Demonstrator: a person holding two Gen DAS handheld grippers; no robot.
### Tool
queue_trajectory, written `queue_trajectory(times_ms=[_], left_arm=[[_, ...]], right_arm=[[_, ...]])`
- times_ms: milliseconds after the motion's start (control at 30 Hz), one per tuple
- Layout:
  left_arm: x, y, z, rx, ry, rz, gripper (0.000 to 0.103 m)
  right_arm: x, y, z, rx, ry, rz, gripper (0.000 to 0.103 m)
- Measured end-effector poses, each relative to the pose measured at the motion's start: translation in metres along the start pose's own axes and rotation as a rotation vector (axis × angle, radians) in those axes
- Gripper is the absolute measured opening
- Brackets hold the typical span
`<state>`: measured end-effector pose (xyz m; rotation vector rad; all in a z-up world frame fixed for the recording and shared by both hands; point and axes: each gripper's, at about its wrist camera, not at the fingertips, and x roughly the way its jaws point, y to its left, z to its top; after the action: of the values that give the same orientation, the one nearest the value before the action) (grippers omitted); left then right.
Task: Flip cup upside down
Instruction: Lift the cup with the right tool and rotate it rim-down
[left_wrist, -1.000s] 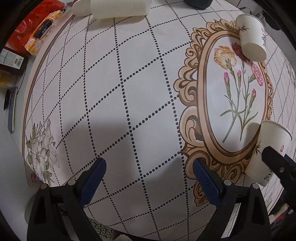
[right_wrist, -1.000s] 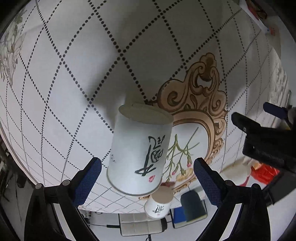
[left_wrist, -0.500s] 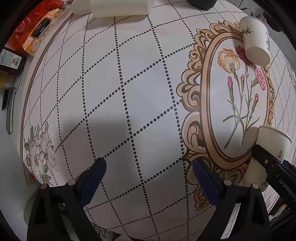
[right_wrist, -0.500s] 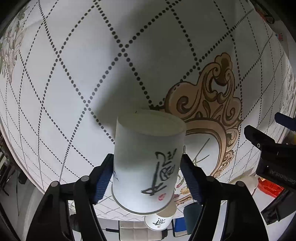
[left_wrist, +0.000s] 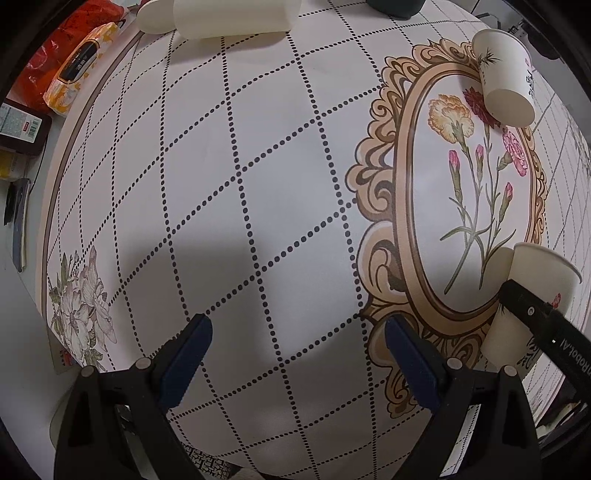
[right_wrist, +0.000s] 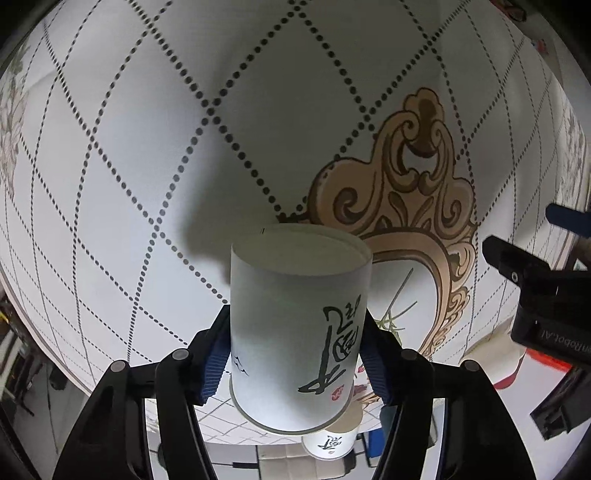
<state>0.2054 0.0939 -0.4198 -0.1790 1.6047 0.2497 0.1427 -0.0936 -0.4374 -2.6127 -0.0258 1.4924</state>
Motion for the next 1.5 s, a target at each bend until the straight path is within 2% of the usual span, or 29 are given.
queue_trajectory(times_ms=[200,433,733,967,1233,1500], left_arm=[[-0.007,-0.004,-0.006,0.005,-0.018,0.012,0.096],[-0.019,-0.014,-0.004,0.020,-0.039,0.022,0.096],[-0.030,-0.023,-0.004,0.041,-0.061,0.034,0.096],[-0.032,-0.023,-0.005,0.061,-0.071,0.041,0.096],[-0.034,-0.033,-0.017,0.084,-0.079,0.042,0.096],[-0.036,-0.047,-0.035,0.100,-0.085,0.047,0.096]], right_arm=[[-0.008,-0.016,0.005,0.121,0.030,0.012,0.064],[-0.012,-0.045,-0.009,0.360,0.060,0.102,0.064],[-0.001,-0.075,-0.045,0.883,0.049,0.399,0.064],[0.015,-0.078,-0.066,1.246,0.030,0.610,0.065],[0.031,-0.054,-0.080,1.639,0.053,0.875,0.065],[0.044,-0.026,-0.093,1.946,0.093,1.064,0.065]])
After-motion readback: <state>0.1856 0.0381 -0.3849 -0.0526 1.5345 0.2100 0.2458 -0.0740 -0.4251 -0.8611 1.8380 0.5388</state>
